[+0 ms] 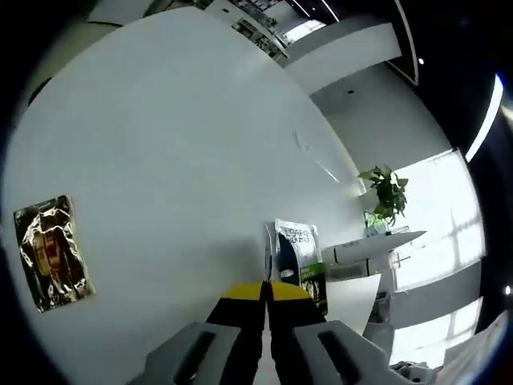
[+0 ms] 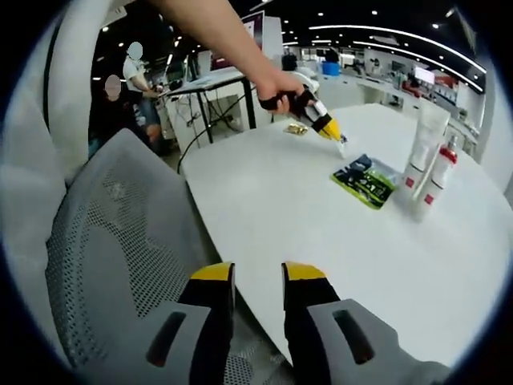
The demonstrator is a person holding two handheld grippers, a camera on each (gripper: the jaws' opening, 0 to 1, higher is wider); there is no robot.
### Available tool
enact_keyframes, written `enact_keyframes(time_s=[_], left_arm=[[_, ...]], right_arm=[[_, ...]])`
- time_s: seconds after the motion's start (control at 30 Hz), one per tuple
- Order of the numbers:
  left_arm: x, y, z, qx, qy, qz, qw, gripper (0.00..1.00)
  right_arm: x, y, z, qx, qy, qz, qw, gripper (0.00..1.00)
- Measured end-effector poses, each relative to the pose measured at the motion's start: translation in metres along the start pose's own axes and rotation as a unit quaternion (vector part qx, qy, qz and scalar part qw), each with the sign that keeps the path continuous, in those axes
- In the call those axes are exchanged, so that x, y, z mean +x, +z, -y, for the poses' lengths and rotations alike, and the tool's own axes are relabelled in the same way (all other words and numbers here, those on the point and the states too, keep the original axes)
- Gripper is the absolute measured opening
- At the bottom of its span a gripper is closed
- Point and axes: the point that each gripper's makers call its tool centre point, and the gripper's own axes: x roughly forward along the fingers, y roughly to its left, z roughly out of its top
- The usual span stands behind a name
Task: Arrange the skincare products in the storage area until every visible bottle or jar stands upright without overlapping.
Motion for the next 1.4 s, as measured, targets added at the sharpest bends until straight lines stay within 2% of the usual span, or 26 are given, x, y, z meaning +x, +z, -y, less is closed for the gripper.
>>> enact_keyframes(time_s=[0.27,0.33,0.63,0.77,0.87,1.13,1.23,1.4], left_arm=[[0.005,0.005,-0.003,-0.007,0.014,0.001,0.9999,0.01],[0.004,0.005,-0.008,0.002,0.033,-0.008,0.9994,0.02],[0.009,0.005,-0.013,0.038,0.079,-0.034,0.9956,0.04],[0.01,0.004,-0.016,0.04,0.088,-0.039,0.9946,0.06],[0.009,0.003,-0.022,0.047,0.11,-0.042,0.9919,0.08],[0.005,0.006,-0.023,0.063,0.125,-0.05,0.9888,0.12],[0.005,0.005,-0.024,0.087,0.138,-0.059,0.9848,0.15],[0.001,0.005,-0.021,0.089,0.144,-0.056,0.9839,0.22]], right_arm=[[0.0,-0.002,0.003,0.001,-0.005,-0.006,1.0,0.18],[-0.001,0.0,0.002,-0.005,-0.004,-0.001,1.0,0.17],[0.0,-0.002,0.001,-0.003,-0.001,-0.008,1.0,0.18],[0.0,-0.003,0.0,-0.008,0.001,-0.01,0.9999,0.18],[0.0,-0.002,0.0,-0.008,0.001,-0.007,0.9999,0.18],[0.0,-0.004,0.002,-0.012,-0.002,-0.013,0.9998,0.17],[0.0,-0.004,0.002,-0.014,-0.002,-0.013,0.9998,0.17],[0.0,-0.003,0.002,-0.015,-0.004,-0.012,0.9998,0.17]])
